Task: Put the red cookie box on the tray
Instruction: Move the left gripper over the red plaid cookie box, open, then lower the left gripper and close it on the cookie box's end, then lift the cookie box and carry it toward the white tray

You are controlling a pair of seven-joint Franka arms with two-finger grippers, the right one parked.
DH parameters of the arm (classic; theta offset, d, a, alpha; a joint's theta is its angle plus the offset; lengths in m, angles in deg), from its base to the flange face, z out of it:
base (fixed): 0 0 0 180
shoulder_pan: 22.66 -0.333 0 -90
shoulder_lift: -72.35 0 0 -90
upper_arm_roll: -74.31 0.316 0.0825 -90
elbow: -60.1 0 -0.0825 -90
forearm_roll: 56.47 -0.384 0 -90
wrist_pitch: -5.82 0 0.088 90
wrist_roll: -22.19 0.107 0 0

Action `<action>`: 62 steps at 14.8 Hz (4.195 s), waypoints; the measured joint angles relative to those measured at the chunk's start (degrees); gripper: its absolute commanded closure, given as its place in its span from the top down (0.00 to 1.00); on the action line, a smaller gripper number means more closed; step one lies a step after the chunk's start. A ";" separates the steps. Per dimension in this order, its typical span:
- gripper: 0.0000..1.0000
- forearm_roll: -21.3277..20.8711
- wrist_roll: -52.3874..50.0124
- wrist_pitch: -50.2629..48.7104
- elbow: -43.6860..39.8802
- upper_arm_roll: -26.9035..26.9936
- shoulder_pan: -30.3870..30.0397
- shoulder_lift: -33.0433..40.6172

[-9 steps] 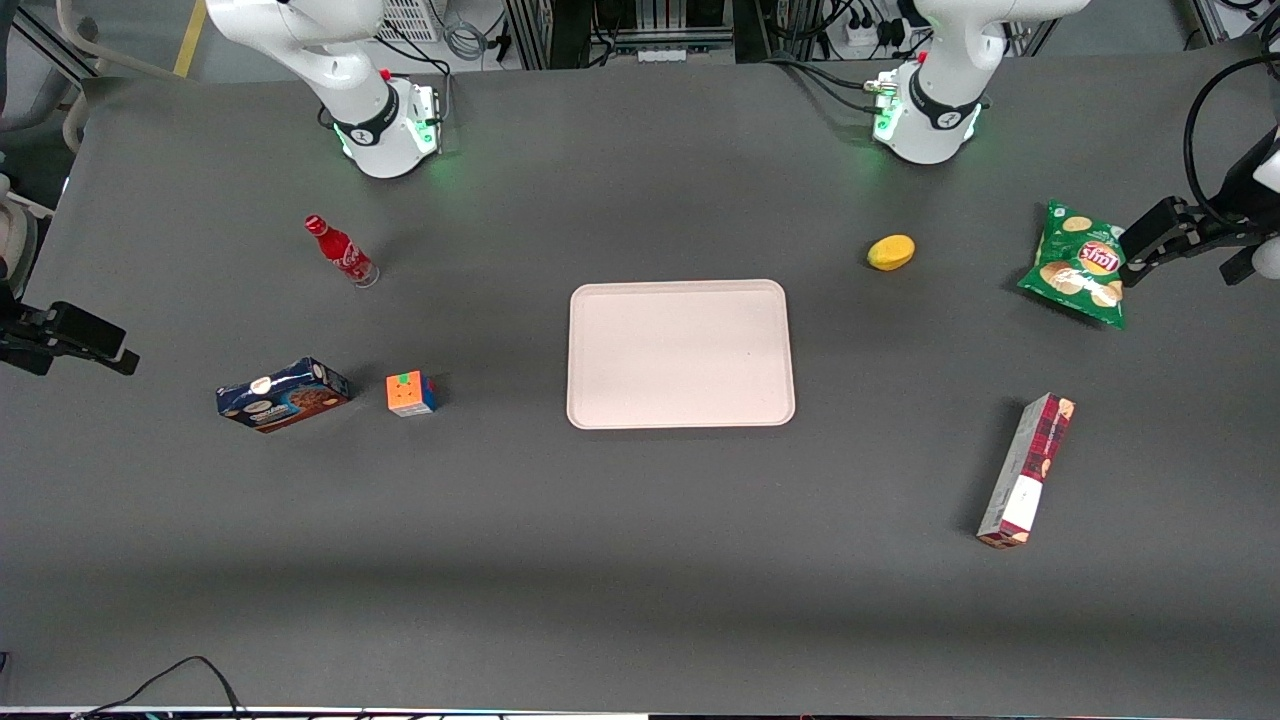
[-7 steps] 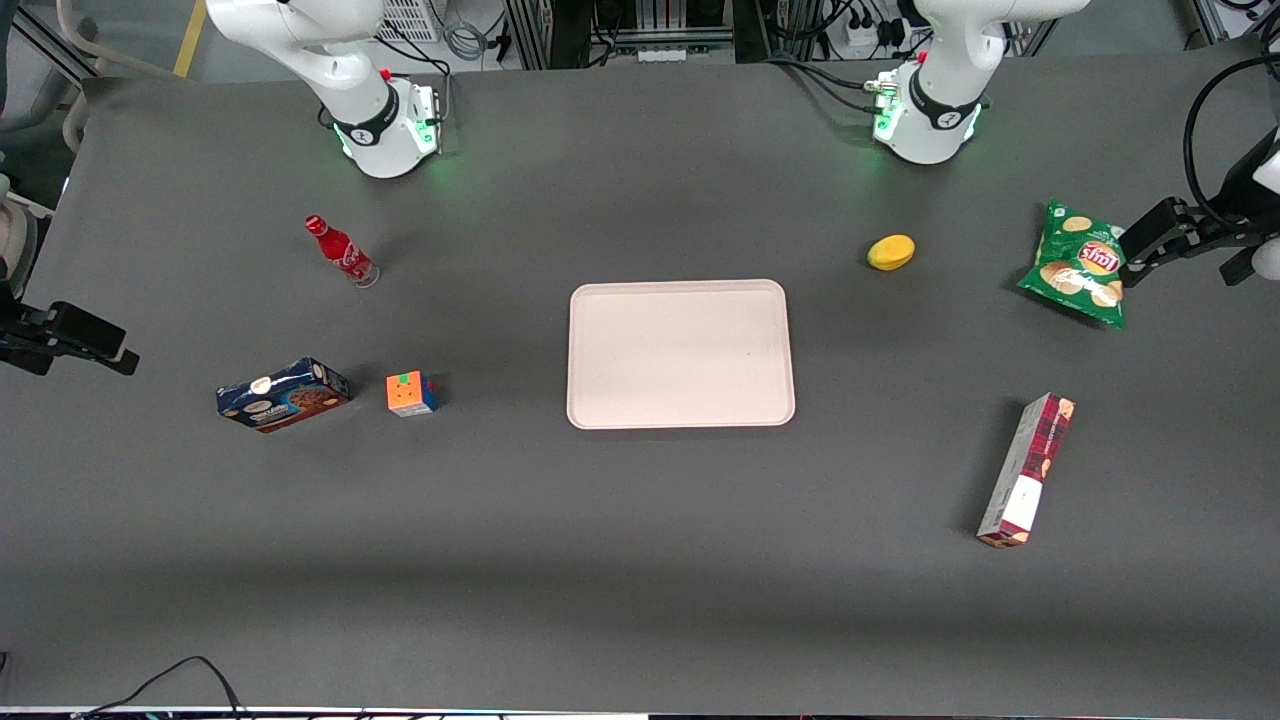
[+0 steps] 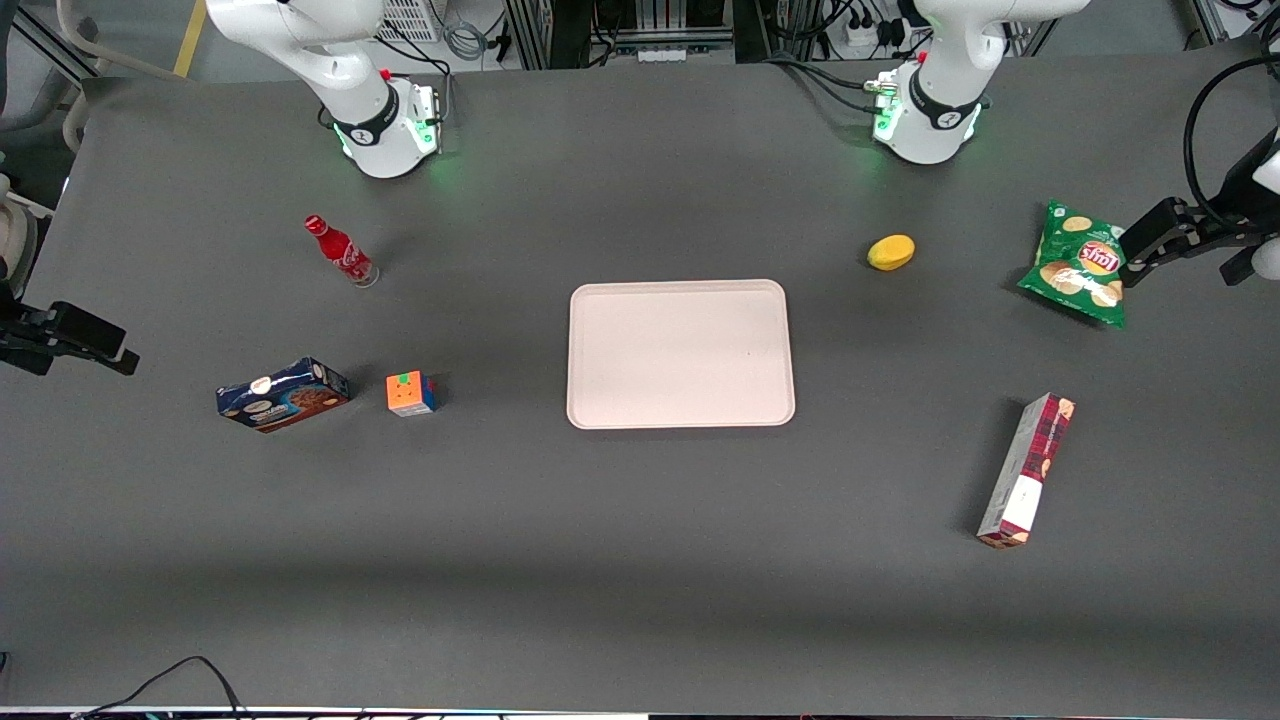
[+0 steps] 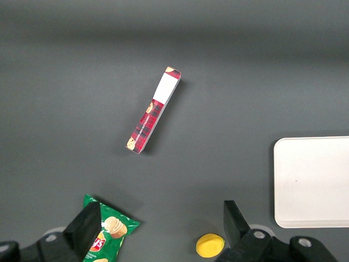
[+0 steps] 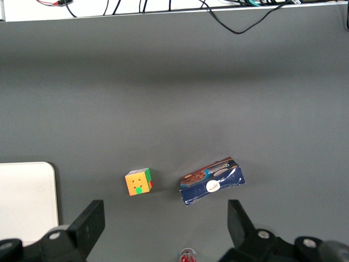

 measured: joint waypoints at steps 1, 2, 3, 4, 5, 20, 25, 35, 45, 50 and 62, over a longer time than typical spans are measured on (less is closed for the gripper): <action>1.00 -0.01 0.02 -0.04 0.00 0.00 0.00 -0.03; 1.00 -0.01 0.10 -0.12 0.00 0.00 0.00 -0.08; 1.00 -0.02 0.60 -0.52 0.00 -0.01 0.00 -0.14; 1.00 -0.02 1.51 -1.27 0.01 -0.02 0.00 -0.24; 1.00 -0.02 2.73 -1.53 0.01 -0.02 0.00 -0.43; 1.00 -3.61 22.82 11.98 0.06 0.18 -1.76 -17.84; 1.00 -3.61 29.23 23.97 3.09 0.30 -4.32 -25.22; 1.00 -3.34 30.29 42.07 8.36 0.16 -4.60 -35.02; 0.15 -3.20 30.29 45.68 8.52 0.16 -4.61 -39.10; 0.00 -3.06 30.29 45.68 8.45 0.15 -4.61 -39.25; 0.00 -2.35 20.86 21.86 3.41 -1.11 1.49 -20.88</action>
